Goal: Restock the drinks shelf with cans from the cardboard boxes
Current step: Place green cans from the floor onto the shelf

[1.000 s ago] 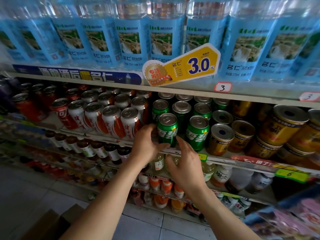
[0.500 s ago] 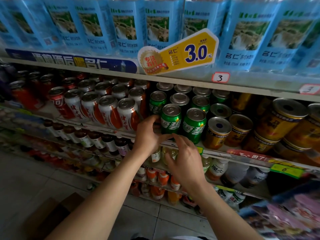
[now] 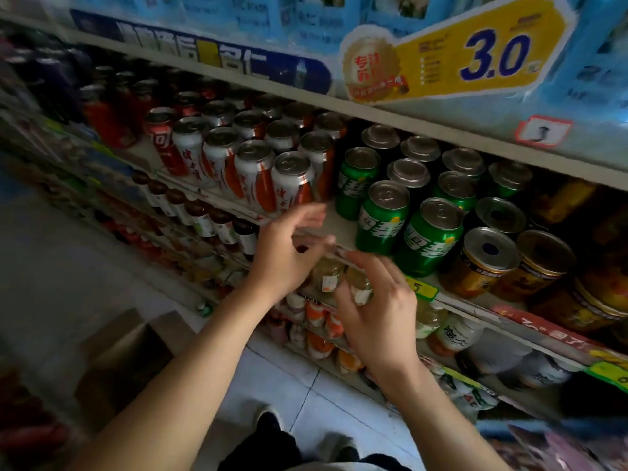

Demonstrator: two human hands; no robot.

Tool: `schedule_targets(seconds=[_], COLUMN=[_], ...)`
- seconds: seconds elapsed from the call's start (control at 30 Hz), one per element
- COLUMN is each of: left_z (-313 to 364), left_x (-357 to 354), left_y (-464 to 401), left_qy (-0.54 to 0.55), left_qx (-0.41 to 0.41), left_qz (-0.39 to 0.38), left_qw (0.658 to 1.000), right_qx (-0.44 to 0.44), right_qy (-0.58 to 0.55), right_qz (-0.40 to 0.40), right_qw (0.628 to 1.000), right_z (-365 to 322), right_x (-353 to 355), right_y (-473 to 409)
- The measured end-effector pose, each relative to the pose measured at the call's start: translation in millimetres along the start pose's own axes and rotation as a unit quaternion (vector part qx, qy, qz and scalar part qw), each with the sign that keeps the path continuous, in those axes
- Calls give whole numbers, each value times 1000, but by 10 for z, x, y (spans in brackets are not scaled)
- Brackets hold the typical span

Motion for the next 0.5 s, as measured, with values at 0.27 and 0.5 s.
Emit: schedule_targets(seconds=[0.27,0.5], left_z=[-1365,-2665], left_x=[1091,2127], left_y=[787,1348], left_qy=[-98,-157], left_qx=[232,407], left_qz=[52,91], left_qw=[966,895], right_qx=[-43,-55], right_qy=[-102,-52], right_qz=[-285,-478], right_qw=[952,875], right_z=[-99,-355], right_x=[-1266,-2827], right_y=[531,1070])
Point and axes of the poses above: each hand's wrist, its own y-axis away from the middle knuckle, its own x-axis out of the back of the hand, z = x × y, the point moved 2 cm from there along -y, towards the middle knuckle, and after that the axes turned 12 degrees about z, right-handed, at the moved point
